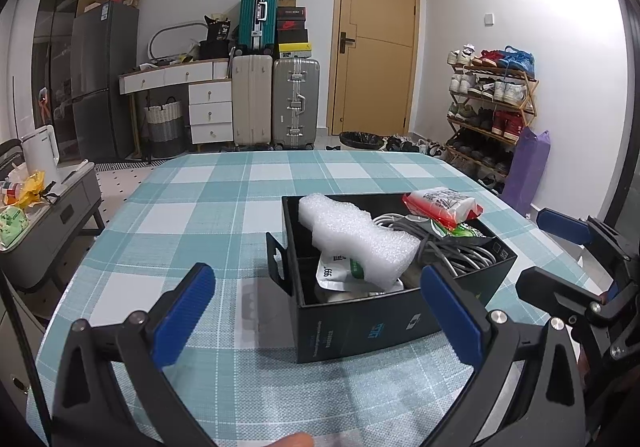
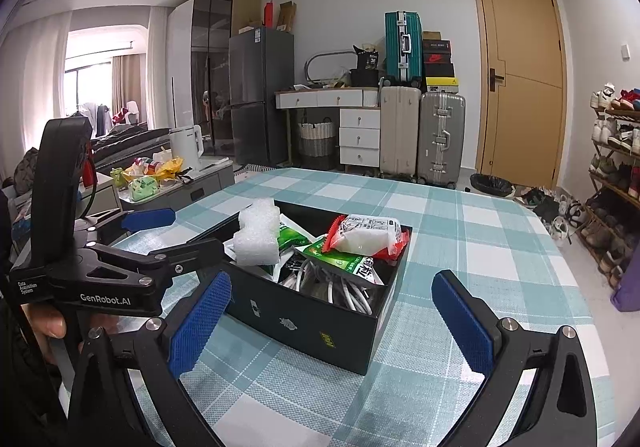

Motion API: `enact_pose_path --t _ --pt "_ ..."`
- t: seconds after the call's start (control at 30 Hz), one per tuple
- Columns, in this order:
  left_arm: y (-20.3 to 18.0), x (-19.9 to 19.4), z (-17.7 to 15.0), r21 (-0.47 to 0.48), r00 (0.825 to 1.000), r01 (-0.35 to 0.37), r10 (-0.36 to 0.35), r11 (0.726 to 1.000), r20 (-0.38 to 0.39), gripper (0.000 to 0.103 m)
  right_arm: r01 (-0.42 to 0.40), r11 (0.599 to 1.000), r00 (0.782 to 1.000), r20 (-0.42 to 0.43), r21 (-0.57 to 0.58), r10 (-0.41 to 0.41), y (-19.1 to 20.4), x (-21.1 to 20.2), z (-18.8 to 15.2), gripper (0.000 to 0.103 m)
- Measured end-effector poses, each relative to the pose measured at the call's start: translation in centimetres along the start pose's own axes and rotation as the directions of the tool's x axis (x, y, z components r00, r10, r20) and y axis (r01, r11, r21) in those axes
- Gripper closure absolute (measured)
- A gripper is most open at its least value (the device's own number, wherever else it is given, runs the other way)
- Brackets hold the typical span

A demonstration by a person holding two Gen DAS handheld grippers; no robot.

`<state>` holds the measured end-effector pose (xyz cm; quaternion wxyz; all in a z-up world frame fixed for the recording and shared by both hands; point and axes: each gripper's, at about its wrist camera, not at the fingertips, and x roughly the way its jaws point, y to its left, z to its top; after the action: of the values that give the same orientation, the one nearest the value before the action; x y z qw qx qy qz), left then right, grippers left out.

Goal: Organize soft objects

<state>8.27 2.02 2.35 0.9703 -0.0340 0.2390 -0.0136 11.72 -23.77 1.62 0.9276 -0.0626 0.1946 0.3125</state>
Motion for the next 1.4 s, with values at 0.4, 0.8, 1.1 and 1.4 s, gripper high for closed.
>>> enact_pose_path --t 0.4,0.8,1.1,1.4 --pt "0.22 0.01 -0.01 -0.009 1.0 -0.009 0.01 1.0 0.005 0.0 0.011 1.0 0.999 0.039 0.005 -0.012 -0.25 -0.57 0.01 0.001" --pt "0.25 0.01 -0.01 -0.007 1.0 -0.01 0.01 1.0 0.006 0.0 0.012 1.0 0.999 0.044 0.006 -0.012 -0.27 -0.8 -0.02 0.001" --pt "0.24 0.01 -0.01 -0.009 1.0 -0.01 0.01 1.0 0.007 0.0 0.011 1.0 0.999 0.044 0.005 -0.011 -0.29 -0.78 0.01 0.001" --pt "0.29 0.02 0.0 -0.009 1.0 -0.011 0.011 1.0 0.007 0.0 0.012 1.0 0.999 0.044 0.006 -0.012 -0.31 -0.78 -0.01 0.001"
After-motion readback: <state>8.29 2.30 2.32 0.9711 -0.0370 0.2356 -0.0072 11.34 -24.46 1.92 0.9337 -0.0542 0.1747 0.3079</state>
